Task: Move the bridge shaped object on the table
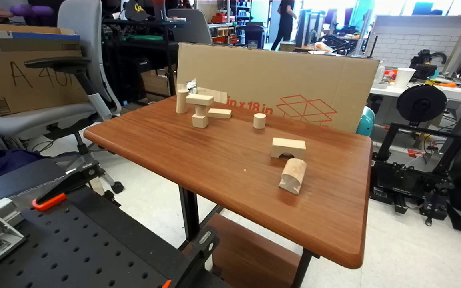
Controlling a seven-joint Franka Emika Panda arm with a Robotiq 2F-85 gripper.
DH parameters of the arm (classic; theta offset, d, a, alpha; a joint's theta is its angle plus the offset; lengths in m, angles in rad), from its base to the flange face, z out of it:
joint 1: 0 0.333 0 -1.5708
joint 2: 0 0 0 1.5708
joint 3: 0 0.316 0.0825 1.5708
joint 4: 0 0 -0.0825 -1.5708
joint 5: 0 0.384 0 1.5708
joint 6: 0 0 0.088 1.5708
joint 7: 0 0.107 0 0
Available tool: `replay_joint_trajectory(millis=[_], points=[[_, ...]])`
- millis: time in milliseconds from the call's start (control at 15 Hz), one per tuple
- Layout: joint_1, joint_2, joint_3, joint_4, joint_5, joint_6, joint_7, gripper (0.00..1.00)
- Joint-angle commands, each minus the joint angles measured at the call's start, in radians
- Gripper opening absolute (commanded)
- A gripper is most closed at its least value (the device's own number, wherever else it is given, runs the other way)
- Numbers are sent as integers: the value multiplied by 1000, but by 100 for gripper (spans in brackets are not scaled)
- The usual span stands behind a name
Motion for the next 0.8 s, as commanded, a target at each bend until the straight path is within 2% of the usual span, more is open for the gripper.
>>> replay_joint_trajectory(millis=[0, 267, 733], points=[[6, 39, 10, 19, 11, 11, 6, 100], [20, 133, 19, 27, -7, 91, -22, 100], [24, 382, 32, 55, 1, 279, -132, 100]])
